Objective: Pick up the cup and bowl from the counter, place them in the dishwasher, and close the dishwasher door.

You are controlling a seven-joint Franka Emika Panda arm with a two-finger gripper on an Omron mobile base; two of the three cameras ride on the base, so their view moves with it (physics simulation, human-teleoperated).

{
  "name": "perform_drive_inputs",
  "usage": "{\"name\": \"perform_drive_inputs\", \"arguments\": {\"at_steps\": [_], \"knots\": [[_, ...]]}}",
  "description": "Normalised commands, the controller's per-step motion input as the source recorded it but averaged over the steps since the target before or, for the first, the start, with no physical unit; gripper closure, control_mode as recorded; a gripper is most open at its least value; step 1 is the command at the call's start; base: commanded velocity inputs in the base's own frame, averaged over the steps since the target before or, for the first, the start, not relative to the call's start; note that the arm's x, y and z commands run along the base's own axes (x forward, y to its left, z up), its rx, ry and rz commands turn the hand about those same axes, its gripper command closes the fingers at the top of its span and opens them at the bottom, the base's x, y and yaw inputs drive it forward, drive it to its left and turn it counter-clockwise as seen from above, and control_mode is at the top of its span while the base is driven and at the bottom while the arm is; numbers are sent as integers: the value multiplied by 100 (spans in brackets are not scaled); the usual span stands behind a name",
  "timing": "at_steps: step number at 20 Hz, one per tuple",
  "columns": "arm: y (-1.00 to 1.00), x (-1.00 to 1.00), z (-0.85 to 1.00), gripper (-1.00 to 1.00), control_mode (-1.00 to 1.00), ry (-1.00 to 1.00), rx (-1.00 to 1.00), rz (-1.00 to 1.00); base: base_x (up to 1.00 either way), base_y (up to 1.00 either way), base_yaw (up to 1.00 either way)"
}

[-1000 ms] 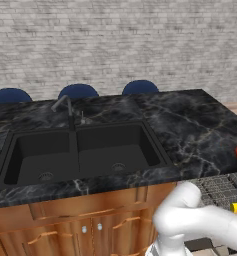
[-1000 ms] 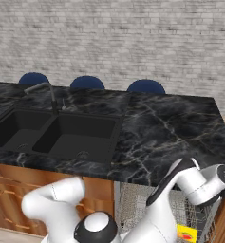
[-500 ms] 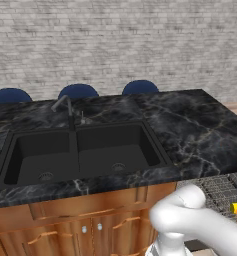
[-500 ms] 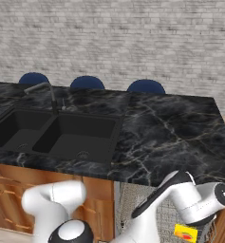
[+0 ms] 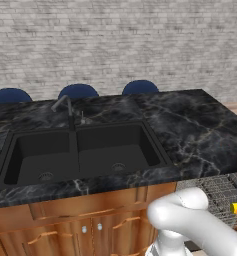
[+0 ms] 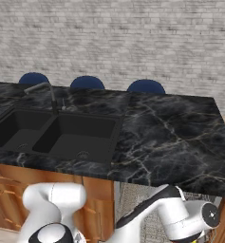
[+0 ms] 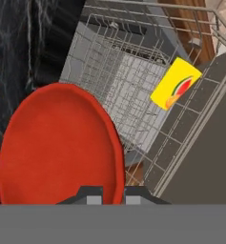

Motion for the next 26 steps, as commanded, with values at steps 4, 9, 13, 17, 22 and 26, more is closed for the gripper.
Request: {"name": "perform_drive_inputs", "arguments": {"at_steps": [4,9,13,17,22,26], "knots": [[1,0,-19,100,-100,0,0,0,0,0,0],[0,1,-44,100,-100,3,0,0,0,0,0],[0,10,-55,100,-100,6,0,0,0,0,0],[0,27,-43,100,-100,6,2,0,0,0,0],[0,47,-50,100,-100,11,4,0,0,0,0],[0,49,-41,100,-100,9,0,0,0,0,0]]}}
